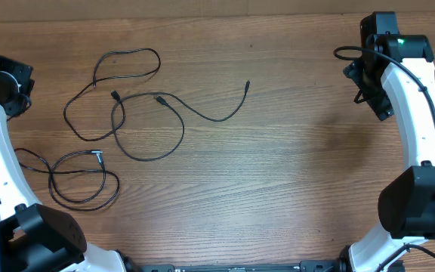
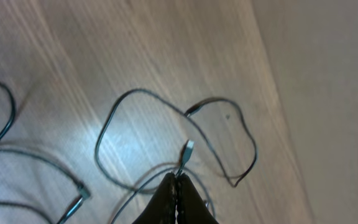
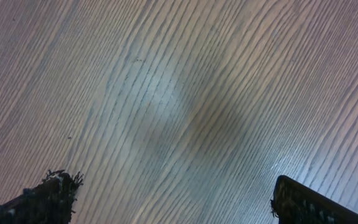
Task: Untangle cables
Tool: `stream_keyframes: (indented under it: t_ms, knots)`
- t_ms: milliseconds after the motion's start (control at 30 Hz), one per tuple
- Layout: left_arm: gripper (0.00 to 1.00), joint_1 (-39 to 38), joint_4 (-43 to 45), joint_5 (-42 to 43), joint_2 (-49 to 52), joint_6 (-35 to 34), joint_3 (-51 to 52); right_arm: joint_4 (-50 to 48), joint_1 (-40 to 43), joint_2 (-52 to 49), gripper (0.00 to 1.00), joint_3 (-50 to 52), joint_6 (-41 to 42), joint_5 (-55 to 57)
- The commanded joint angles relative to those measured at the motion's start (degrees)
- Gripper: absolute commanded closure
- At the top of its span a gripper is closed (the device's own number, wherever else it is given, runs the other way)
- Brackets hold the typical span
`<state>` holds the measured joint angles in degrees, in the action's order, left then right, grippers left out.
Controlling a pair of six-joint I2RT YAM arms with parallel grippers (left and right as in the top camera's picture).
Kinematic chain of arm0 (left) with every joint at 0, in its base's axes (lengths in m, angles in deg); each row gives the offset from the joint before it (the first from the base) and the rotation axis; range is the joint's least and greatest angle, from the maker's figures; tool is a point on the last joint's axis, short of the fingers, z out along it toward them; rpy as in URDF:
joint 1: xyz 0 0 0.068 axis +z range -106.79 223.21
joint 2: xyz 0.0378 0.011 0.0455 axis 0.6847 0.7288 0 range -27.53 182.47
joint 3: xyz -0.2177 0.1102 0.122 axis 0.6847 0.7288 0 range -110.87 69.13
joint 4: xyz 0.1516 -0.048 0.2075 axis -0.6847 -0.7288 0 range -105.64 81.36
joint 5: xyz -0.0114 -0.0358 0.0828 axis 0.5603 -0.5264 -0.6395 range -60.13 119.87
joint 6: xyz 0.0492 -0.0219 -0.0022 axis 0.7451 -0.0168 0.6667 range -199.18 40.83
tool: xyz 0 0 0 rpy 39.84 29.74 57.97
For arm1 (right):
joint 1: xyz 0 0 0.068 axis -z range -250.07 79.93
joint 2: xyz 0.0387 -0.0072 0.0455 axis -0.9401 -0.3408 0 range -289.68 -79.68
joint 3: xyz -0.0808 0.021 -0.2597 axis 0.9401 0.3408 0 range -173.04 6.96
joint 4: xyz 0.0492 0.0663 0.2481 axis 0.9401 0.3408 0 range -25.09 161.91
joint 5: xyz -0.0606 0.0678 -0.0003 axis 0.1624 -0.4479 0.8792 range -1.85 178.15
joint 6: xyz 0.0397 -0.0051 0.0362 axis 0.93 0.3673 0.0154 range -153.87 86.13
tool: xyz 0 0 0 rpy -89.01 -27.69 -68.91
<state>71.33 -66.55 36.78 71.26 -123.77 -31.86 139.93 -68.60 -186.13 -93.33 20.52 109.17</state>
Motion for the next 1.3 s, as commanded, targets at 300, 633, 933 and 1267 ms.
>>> stream_keyframes:
  t_ms: [300,633,933,1267]
  knots:
    - [0.96,2.6,-5.6,-0.1,-1.1,1.2,-1.1,-0.2,0.2,0.3,0.0,-1.3,0.7,0.8]
    - [0.96,4.0,-8.0,-14.0,-0.7,3.0,-1.0,-0.2,0.2,0.3,0.0,-1.3,0.7,0.8]
    - [0.96,3.8,-6.7,-13.3,2.3,3.5,-1.0,-0.2,0.2,0.3,0.0,-1.3,0.7,0.8]
    - [0.96,1.8,-7.7,-13.0,8.3,3.5,-1.0,-0.2,0.2,0.3,0.0,-1.3,0.7,0.8]
